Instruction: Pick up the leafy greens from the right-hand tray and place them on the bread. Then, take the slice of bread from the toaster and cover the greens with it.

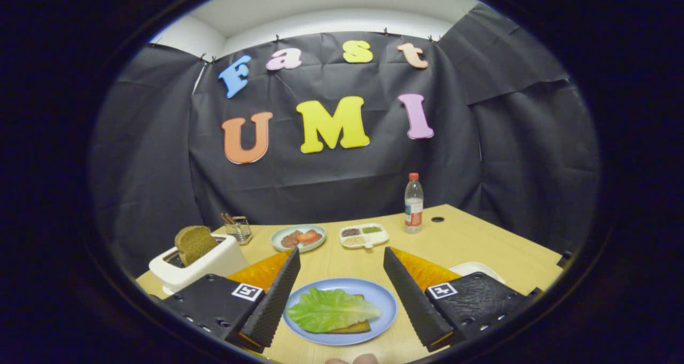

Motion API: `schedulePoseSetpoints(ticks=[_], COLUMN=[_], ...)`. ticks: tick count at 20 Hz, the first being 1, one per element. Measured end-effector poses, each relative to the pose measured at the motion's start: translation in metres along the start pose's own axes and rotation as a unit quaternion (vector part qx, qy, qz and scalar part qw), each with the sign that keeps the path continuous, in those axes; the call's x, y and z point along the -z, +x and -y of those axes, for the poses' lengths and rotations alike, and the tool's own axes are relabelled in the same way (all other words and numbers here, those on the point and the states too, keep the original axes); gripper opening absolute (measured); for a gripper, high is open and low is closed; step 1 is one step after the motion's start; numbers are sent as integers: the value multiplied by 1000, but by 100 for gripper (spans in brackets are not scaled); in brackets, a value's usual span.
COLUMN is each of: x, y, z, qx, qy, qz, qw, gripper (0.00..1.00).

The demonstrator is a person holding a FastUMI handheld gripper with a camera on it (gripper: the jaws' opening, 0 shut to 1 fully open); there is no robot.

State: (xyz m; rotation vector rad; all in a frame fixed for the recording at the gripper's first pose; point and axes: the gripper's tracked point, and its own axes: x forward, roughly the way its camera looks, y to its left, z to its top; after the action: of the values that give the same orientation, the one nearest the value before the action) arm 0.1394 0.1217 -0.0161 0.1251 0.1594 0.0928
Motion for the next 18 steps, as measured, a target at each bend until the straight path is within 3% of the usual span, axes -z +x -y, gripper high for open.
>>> schedulePoseSetpoints(ticks=[3, 8, 14, 18], x=[-21, -23, 10, 40], y=[-12, -16, 1, 19], z=[-29, -120, -213, -233], qx=[-10, -58, -96, -92], qy=[-3, -20, -30, -34], qz=[18, 19, -19, -50], qw=[1000, 998, 995, 994], gripper=[96, 96, 96, 96])
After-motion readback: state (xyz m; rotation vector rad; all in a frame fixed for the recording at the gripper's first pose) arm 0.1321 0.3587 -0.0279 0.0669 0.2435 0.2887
